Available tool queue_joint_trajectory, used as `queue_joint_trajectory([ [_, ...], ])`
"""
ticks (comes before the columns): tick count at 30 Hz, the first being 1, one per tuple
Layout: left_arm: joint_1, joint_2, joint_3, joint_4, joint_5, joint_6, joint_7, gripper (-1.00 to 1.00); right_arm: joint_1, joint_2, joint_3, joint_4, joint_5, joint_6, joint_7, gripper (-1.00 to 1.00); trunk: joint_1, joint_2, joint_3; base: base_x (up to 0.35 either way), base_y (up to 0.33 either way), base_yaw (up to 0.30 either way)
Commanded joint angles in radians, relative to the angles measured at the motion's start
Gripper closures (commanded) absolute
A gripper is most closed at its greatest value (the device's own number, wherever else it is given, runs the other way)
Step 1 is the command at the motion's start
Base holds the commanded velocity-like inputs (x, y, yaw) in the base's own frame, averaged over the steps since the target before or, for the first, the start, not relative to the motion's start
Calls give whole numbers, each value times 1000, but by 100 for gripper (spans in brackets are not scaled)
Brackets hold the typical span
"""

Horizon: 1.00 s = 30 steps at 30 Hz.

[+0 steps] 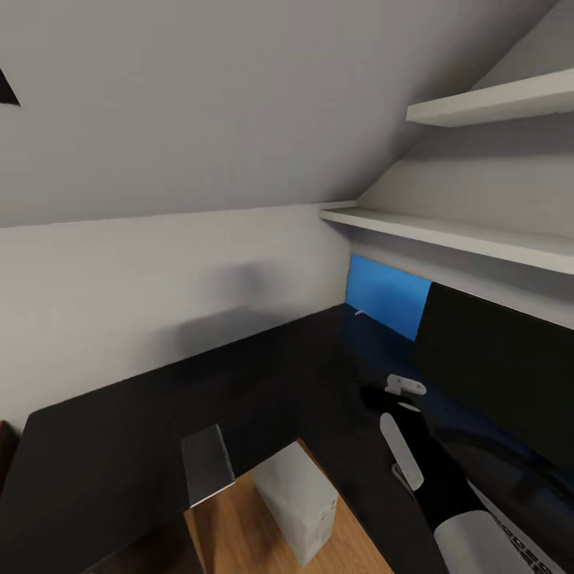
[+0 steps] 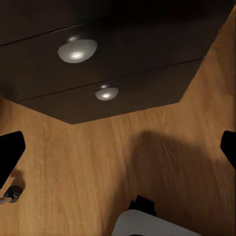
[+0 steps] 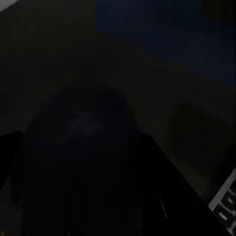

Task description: In the bedroom, organize the workspace by keeping the computer under the desk, ensuring the monitor is on the desk, placing the keyboard on the desk next to the monitor, placing the mouse on the desk next to the keyboard, moving the folder from the swivel chair onto the desk next to the mouse, stacking the notebook on top of the folder with the pen on top of the notebook, and positioning the swivel chair next to the desk.

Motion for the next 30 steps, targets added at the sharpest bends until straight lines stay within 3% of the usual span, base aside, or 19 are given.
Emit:
queue_joint_trajectory([
  [1, 0, 0, 0, 0, 1, -3, 3, -100, -1, 0, 3, 2, -11, -6, -11, 100, 0, -1, -1, 0, 0, -283],
  [13, 0, 0, 0, 0, 1, -5, 2, -100, -2, 0, 5, 7, -11, -31, -11, 100, 0, -1, 1, 0, 33, -98],
  [18, 0, -29, -3, 2, -6, -34, 3, -100, -6, 27, -14, 24, -10, -14, -13, 100, 0, -1, 1, 0, 0, 0],
  [22, 0, -49, -3, 0, -4, -55, 1, -100, 1, 24, -12, 31, -11, -2, -6, 100, 0, -1, 1, 0, 0, 0],
  [30, 0, -52, -3, 1, -3, -99, 1, -100, 3, 23, -11, 47, -13, 0, -3, 100, 0, -1, 1, 0, 0, 0],
])
